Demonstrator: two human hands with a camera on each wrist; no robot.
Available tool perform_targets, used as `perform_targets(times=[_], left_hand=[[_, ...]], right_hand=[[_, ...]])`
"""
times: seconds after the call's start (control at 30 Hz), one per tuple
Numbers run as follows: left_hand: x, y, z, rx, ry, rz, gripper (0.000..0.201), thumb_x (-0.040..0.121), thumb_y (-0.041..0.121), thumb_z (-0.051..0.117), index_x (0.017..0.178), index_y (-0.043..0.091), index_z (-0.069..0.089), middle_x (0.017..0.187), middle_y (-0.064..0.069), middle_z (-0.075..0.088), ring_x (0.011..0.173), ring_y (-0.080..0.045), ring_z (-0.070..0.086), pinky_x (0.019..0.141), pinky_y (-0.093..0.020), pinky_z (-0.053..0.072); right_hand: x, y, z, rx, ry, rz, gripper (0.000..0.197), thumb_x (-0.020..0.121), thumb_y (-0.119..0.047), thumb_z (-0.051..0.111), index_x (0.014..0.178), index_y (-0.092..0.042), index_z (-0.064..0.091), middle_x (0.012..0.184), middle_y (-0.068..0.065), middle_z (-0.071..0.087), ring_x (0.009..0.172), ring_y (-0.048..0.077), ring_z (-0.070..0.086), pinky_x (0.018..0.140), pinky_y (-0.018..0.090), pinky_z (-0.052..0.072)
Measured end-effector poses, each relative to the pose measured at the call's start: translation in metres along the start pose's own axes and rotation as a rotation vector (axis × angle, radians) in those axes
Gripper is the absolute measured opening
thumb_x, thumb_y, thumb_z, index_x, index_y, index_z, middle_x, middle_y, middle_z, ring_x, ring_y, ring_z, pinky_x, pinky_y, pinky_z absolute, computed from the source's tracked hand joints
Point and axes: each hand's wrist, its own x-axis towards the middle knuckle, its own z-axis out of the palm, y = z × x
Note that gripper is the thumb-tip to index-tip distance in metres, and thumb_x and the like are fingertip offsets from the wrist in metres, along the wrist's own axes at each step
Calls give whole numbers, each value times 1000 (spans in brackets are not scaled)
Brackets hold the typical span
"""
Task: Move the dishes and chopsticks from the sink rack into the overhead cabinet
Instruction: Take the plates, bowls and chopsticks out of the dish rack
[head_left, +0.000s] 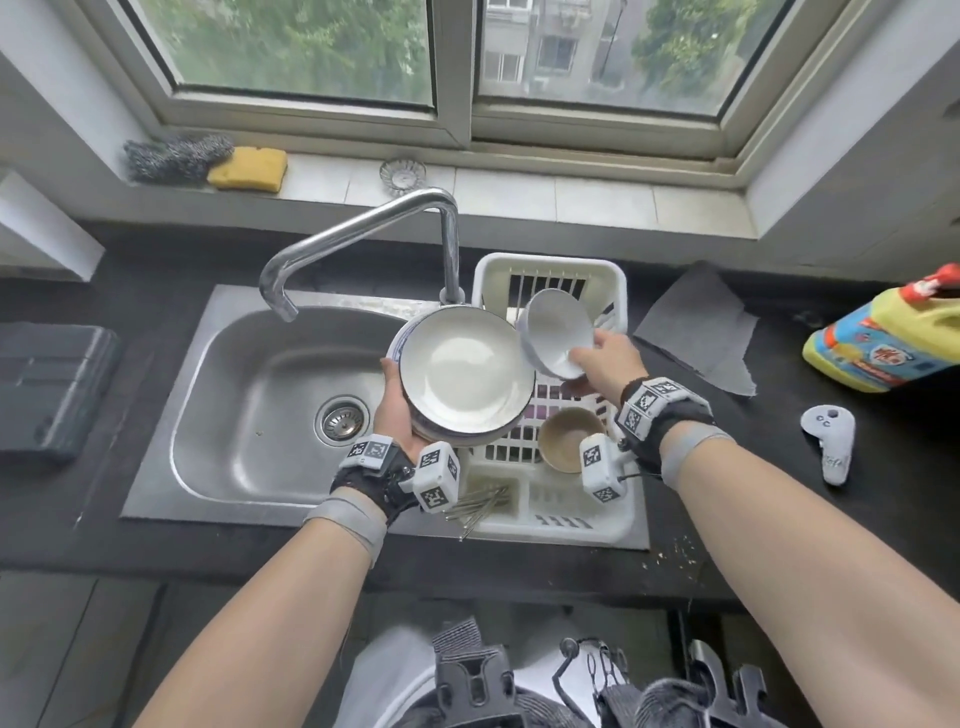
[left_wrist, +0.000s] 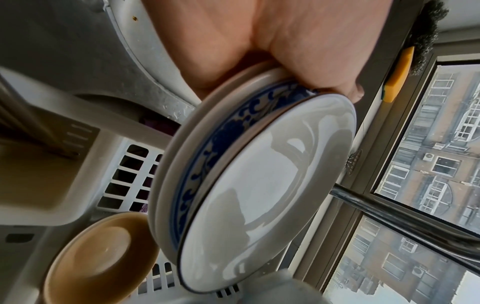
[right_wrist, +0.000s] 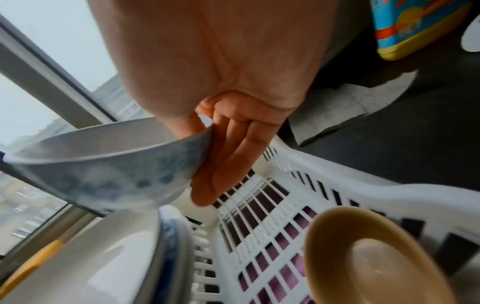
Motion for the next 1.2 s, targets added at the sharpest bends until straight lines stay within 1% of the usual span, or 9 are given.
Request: perform_targets(times=[0.1,0.23,0.4,0.5,0.63,0.77,0.9,1.03,1.2], left_hand=[[5,-2,0,-39,0,-9,80,92,76,27,121,12,65,114,-25,70,88,-35,69,51,-40,60],[4,-2,5,-106,19,-12,86,88,81,31,135,15,60,130,-24,64,103,-37,67,57,-43,61],[-2,0,6,-151,-35,-34,92,82,85,36,136,14,59,126,-25,66,112,-42,66,68,-49,61],[-5,4,4,-172,-32,-27,90,84,84,34,136,15,59,130,-25,64,109,-40,66,65,-47,61],[-6,3,2,-237,-44,-38,84,89,80,31,137,16,57,130,-24,62,104,-39,65,57,-48,60],[-3,-1,0,-256,-48,-42,83,91,78,29,140,16,55,131,-23,62,95,-37,67,52,-45,60],[0,-4,2,-242,-46,-19,73,97,71,22,133,16,55,107,-17,67,69,-31,74,43,-37,58],[-3,-5,4,-259,-26,-47,80,92,78,25,131,17,59,119,-20,67,93,-34,67,55,-39,61],[0,-5,1,-295,12,-36,76,89,80,29,114,19,66,112,-18,73,95,-34,70,74,-44,57]], right_hand=[[-9,-17,12,-17,-132,-128,23,95,-11,53,114,-20,64,100,14,70,67,31,76,64,47,64],[-22,-33,30,-207,-192,-251,36,98,-15,53,132,-24,60,92,8,74,58,19,75,53,31,61],[-26,-43,49,-301,-165,-340,36,96,-25,56,132,-26,61,74,0,74,47,16,65,62,40,63],[-21,-43,45,-386,-42,-381,38,93,-48,58,127,-31,64,67,-13,68,61,2,61,77,31,56],[-9,-21,26,-290,147,-218,38,96,-58,41,104,-32,68,72,-8,73,68,8,66,62,26,45],[5,35,14,-578,171,77,32,92,-37,54,120,-28,65,109,1,72,96,27,68,79,31,49],[16,71,19,-833,58,187,18,86,-26,59,99,-19,70,87,4,69,77,28,66,71,33,55],[20,75,20,-1006,40,154,13,90,-26,60,85,-15,63,71,2,60,66,24,59,57,28,42],[26,79,25,-1054,20,169,11,93,-24,64,90,-14,62,64,2,50,69,25,57,63,30,44]])
